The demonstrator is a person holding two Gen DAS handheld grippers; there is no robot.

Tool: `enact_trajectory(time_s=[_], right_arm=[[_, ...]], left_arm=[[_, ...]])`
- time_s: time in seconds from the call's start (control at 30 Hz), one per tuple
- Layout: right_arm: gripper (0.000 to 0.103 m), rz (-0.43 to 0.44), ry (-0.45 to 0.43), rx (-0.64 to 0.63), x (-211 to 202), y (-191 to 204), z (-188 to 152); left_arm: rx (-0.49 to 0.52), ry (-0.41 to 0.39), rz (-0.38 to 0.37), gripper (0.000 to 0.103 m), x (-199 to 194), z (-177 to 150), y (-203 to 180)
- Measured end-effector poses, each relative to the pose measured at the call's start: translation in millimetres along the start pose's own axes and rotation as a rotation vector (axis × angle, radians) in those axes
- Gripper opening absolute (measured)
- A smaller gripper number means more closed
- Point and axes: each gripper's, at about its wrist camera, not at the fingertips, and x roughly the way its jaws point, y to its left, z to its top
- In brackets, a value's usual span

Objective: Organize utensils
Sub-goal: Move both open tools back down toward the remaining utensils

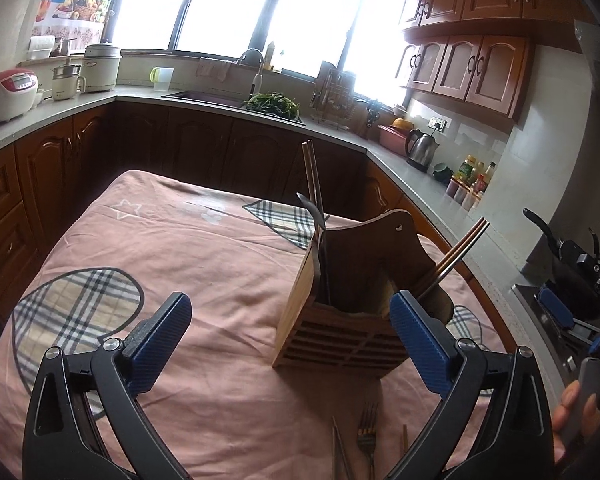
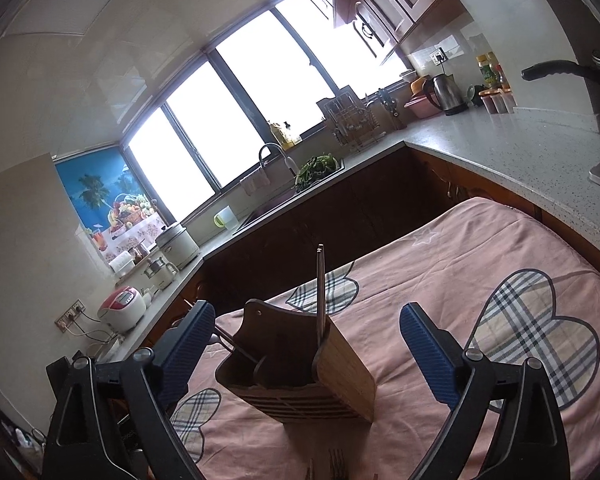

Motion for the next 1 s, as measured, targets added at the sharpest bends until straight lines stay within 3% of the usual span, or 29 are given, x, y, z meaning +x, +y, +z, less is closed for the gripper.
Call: enact_trajectory(time_s=[0.6, 1.0], right_arm=[[0.095, -0.034, 0.031, 0.000, -75, 1, -42], [0.095, -0.074, 0.092, -0.009, -97, -6, -80]], left_arm=[[0.016, 0.053, -0.006, 0.102, -70, -53, 6], [0.001, 0.101, 0.005, 0.102, -88, -85, 13]])
